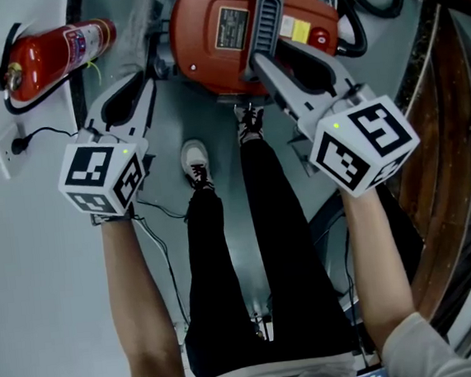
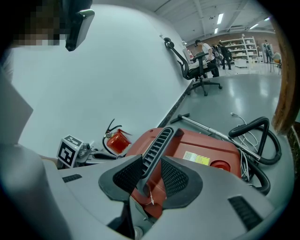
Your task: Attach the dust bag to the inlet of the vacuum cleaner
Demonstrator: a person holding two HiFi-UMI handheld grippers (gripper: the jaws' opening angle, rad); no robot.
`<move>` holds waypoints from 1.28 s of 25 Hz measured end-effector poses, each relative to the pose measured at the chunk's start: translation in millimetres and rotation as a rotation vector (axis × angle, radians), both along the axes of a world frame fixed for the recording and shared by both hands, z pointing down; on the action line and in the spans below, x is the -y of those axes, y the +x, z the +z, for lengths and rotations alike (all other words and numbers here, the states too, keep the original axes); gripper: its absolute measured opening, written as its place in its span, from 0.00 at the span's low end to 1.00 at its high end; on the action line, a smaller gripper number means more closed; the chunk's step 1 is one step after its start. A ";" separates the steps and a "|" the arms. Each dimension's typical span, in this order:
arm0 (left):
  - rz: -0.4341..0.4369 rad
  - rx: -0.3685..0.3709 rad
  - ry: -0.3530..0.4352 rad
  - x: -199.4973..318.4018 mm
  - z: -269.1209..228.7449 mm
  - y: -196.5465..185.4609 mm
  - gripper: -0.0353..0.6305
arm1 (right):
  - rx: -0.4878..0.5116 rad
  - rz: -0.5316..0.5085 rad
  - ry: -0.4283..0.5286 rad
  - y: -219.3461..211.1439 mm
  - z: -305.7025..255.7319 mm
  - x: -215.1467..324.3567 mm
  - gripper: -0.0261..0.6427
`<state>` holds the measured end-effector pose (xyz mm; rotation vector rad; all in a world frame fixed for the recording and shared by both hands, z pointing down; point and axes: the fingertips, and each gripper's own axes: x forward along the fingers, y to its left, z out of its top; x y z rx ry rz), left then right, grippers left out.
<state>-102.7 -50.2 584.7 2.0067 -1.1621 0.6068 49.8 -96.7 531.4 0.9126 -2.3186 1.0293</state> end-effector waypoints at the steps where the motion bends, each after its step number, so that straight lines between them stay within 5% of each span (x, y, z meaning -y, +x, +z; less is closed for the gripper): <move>1: 0.009 0.001 -0.001 0.1 0.0 0.6 0.12 | 0.000 0.000 -0.001 0.3 0.0 0.0 0.23; 9: 0.018 0.009 0.008 0.7 0.1 1.0 0.13 | 0.000 -0.007 -0.005 0.4 0.1 0.4 0.23; 13: 0.004 0.080 0.037 -0.1 1.4 -1.4 0.15 | -0.005 -0.034 -0.009 0.3 0.7 -0.2 0.23; 22: -0.147 0.155 0.109 -7.5 -4.7 -13.1 0.17 | 0.009 -0.024 -0.010 2.0 2.2 0.4 0.23; 32: -0.268 0.102 0.093 -16.9 2.0 -18.2 0.21 | 0.016 -0.033 -0.012 0.9 1.3 0.2 0.23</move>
